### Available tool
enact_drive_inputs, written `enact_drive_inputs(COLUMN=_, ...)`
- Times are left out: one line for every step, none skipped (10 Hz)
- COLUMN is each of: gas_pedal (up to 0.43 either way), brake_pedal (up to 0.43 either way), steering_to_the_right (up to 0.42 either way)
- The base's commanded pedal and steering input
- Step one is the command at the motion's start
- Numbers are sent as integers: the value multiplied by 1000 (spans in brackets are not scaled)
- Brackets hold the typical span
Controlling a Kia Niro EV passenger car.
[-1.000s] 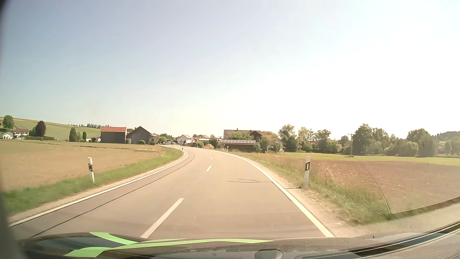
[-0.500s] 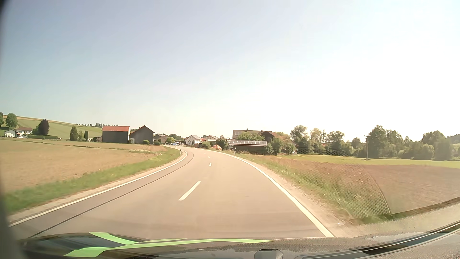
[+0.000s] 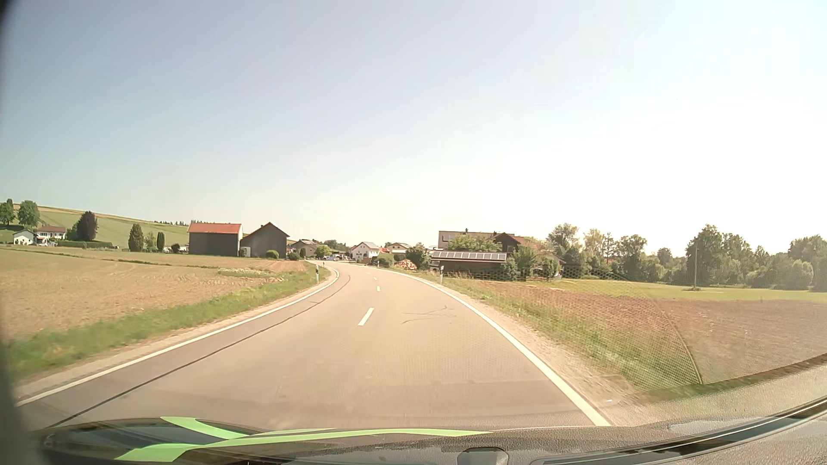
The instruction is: Follow the waypoints while adhering to traffic rules and regulations
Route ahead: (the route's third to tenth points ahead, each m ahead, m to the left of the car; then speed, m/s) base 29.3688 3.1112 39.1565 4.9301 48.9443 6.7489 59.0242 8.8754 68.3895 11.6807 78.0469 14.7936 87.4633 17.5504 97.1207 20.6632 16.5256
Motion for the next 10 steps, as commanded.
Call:
enact_drive_inputs(gas_pedal=157, brake_pedal=0, steering_to_the_right=-28)
enact_drive_inputs(gas_pedal=130, brake_pedal=0, steering_to_the_right=-29)
enact_drive_inputs(gas_pedal=130, brake_pedal=0, steering_to_the_right=-29)
enact_drive_inputs(gas_pedal=130, brake_pedal=0, steering_to_the_right=-29)
enact_drive_inputs(gas_pedal=130, brake_pedal=0, steering_to_the_right=-29)
enact_drive_inputs(gas_pedal=118, brake_pedal=0, steering_to_the_right=-29)
enact_drive_inputs(gas_pedal=110, brake_pedal=0, steering_to_the_right=-29)
enact_drive_inputs(gas_pedal=98, brake_pedal=0, steering_to_the_right=-28)
enact_drive_inputs(gas_pedal=87, brake_pedal=0, steering_to_the_right=-27)
enact_drive_inputs(gas_pedal=87, brake_pedal=0, steering_to_the_right=-25)
